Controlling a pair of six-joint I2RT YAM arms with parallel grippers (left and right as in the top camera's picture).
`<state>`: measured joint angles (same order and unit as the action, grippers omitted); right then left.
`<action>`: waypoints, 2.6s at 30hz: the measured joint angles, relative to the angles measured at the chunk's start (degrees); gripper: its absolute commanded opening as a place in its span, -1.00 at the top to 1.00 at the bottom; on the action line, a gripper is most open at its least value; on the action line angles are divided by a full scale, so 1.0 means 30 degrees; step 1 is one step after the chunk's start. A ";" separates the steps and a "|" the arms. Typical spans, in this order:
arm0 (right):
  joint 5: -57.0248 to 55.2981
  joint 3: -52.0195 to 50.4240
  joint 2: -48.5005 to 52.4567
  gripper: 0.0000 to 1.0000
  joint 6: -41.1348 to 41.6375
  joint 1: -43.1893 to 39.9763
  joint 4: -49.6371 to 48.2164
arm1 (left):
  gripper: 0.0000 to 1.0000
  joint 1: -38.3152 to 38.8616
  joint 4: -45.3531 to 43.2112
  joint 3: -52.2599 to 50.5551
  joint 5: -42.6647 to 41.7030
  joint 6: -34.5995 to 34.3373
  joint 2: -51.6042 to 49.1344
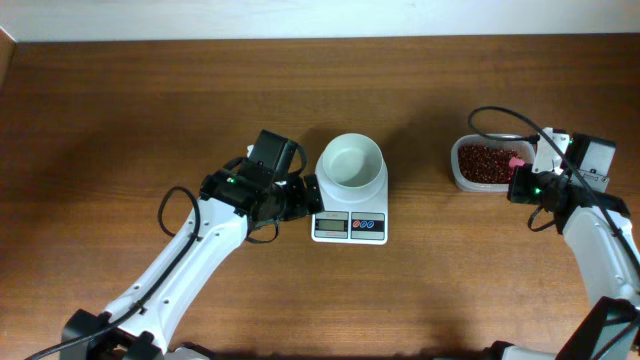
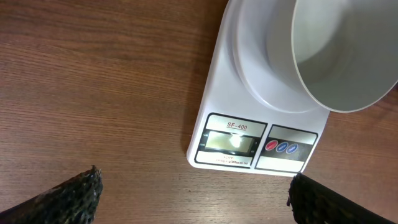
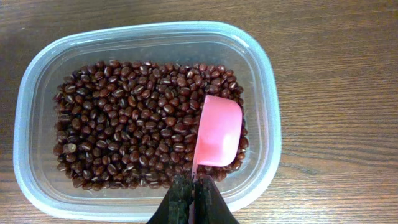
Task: Scoop and weigh 50g on scale
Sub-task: 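Carry the scoop with the right gripper into the bean tub, then scoop red beans and lift the filled scoop with the right gripper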
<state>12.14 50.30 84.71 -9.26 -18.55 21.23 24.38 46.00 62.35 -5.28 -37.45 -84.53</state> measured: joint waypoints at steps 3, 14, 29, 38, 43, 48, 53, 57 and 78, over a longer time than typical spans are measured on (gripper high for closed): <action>0.1341 0.0000 0.0000 0.92 0.0605 0.0000 0.0131 | -0.98 0.0007 -0.0007 0.0000 0.0000 0.0000 0.0000; 0.4830 0.0036 0.0736 0.92 0.4801 -0.0219 0.0546 | -0.98 0.0000 0.0000 0.0000 0.0000 0.0000 0.0000; 1.3398 0.0036 0.0911 0.92 0.5712 -0.4277 0.0401 | -0.98 0.0007 -0.0007 0.0000 0.0000 0.0000 0.0000; 1.7558 0.0036 0.0911 0.92 0.7140 -0.5945 0.0255 | -0.98 0.0000 -0.0007 0.0000 0.0000 0.0000 0.0000; 2.0181 0.0036 0.0911 0.92 0.7715 -0.6717 -0.0160 | -0.98 0.0000 -0.0007 0.0000 0.0000 0.0000 0.0000; 2.4050 0.0036 0.0918 0.92 0.8728 -0.6739 -0.0262 | -0.98 0.0000 0.0000 0.0000 0.0000 0.0000 0.0000; 2.4757 0.0036 0.0925 0.92 0.9632 -0.6972 -0.1035 | -0.98 0.0007 0.0000 0.0000 0.0000 0.0000 0.0000; 2.2979 0.0036 0.0940 0.92 0.8633 -0.6987 -0.1974 | -0.98 0.0000 -0.0007 0.0000 0.0000 0.0000 0.0000; 2.4939 0.0044 0.0991 0.92 1.3508 -0.6980 -0.1428 | -0.98 0.0007 0.0000 0.0000 0.0000 0.0000 0.0000</action>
<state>86.96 50.43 87.68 31.27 -39.48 16.95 24.40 46.00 62.35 -5.28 -37.45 -84.53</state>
